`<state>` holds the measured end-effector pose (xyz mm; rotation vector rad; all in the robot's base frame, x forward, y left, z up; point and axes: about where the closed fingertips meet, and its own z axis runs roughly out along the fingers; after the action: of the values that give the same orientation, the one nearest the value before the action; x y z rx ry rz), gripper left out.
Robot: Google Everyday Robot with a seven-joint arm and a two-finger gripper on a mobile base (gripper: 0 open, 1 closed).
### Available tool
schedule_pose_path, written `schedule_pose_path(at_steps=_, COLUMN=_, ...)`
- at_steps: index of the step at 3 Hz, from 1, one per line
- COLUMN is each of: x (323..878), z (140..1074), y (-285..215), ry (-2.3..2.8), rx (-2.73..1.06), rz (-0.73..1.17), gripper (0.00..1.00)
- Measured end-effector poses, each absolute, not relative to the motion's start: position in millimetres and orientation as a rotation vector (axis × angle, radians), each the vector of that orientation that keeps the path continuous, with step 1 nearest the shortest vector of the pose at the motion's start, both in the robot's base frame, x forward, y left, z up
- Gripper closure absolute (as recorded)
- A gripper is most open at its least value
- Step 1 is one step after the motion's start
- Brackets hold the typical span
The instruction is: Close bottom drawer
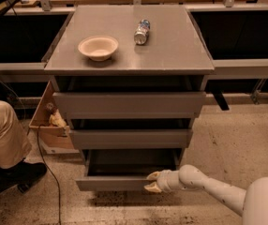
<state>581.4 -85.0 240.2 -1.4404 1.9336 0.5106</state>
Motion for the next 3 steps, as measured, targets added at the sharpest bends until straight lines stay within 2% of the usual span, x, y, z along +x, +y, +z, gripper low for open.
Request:
schedule_pose_path(at_steps=1, x=566.1, z=234.3, y=-101.8, ry=1.944, rx=-1.404, rz=0.529, gripper=0.85)
schedule_pose_path(at_steps=2, x=562.8, z=232.9, y=-106.1, ry=1.947, rx=-1.396, rz=0.531, gripper=1.00)
schedule_pose_path(at_steps=3, x=562.8, z=232.9, y=-106.1, ry=1.947, rx=-1.396, rz=0.531, gripper=1.00)
